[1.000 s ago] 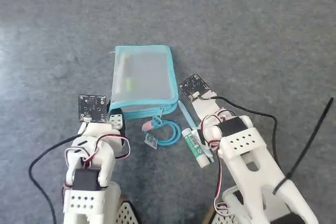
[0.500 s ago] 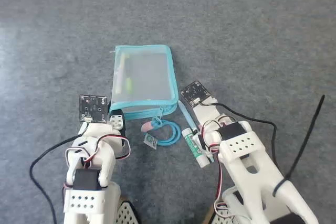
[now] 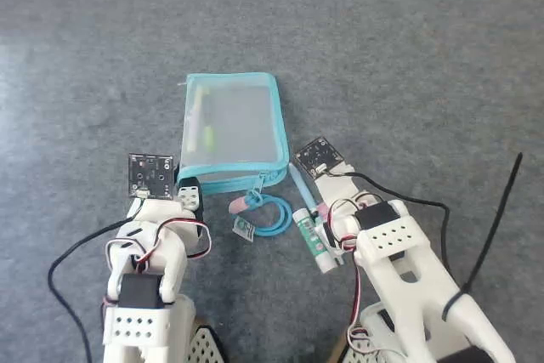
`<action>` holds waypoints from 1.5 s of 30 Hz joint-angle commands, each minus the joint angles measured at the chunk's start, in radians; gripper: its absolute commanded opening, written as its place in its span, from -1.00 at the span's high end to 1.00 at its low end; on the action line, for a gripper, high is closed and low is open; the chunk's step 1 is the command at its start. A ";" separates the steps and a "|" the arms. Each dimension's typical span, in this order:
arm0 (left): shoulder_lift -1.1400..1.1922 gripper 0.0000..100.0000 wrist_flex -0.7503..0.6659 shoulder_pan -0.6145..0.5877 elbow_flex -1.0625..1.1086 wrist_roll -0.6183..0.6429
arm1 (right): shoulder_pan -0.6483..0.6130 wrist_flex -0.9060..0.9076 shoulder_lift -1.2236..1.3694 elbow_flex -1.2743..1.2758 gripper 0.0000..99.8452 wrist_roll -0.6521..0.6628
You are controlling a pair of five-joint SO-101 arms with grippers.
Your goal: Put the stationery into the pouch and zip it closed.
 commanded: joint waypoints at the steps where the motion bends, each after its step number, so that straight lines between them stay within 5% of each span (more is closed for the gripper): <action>1: -0.012 0.98 -0.025 0.005 -0.005 -0.012 | 0.015 0.002 -0.027 0.003 0.94 0.049; 12: -0.012 0.98 -0.025 0.005 -0.005 -0.012 | 0.140 0.071 -0.028 0.008 0.55 0.055; 33: -0.012 0.98 -0.029 0.005 -0.005 -0.012 | 0.111 0.077 -0.045 -0.002 0.55 0.046; 45: -0.012 0.98 -0.029 0.005 -0.005 -0.012 | 0.042 0.127 -0.360 0.086 0.55 0.034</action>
